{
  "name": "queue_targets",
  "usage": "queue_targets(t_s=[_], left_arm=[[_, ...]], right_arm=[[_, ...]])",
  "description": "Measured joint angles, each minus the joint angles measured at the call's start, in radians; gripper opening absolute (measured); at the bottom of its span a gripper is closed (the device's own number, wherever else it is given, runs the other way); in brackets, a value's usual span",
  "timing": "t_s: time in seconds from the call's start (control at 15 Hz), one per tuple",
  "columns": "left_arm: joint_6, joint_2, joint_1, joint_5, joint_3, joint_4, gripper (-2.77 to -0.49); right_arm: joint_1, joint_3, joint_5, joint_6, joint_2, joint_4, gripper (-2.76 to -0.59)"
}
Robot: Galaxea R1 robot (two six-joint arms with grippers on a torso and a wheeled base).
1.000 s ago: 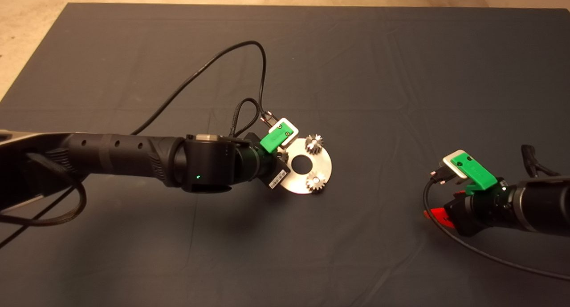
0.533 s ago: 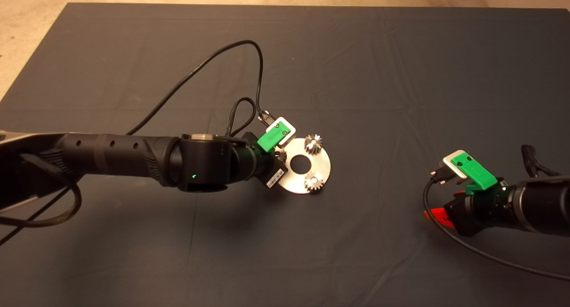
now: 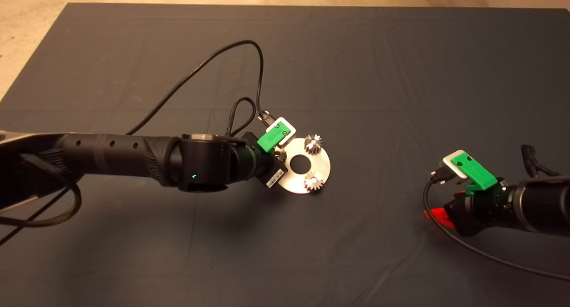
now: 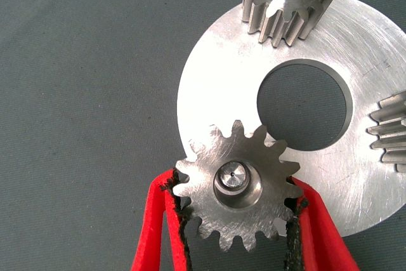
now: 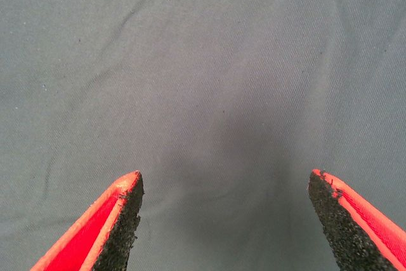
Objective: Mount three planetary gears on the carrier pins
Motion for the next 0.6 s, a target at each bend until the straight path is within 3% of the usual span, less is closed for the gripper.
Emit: queue_targets(t_s=[0.6], left_arm=[[0.001,0.003,0.000,0.005,0.000,-0.007,-2.71]], right_arm=[[0.000,0.000,0.000,0.000,0.000,0.000,-1.44]])
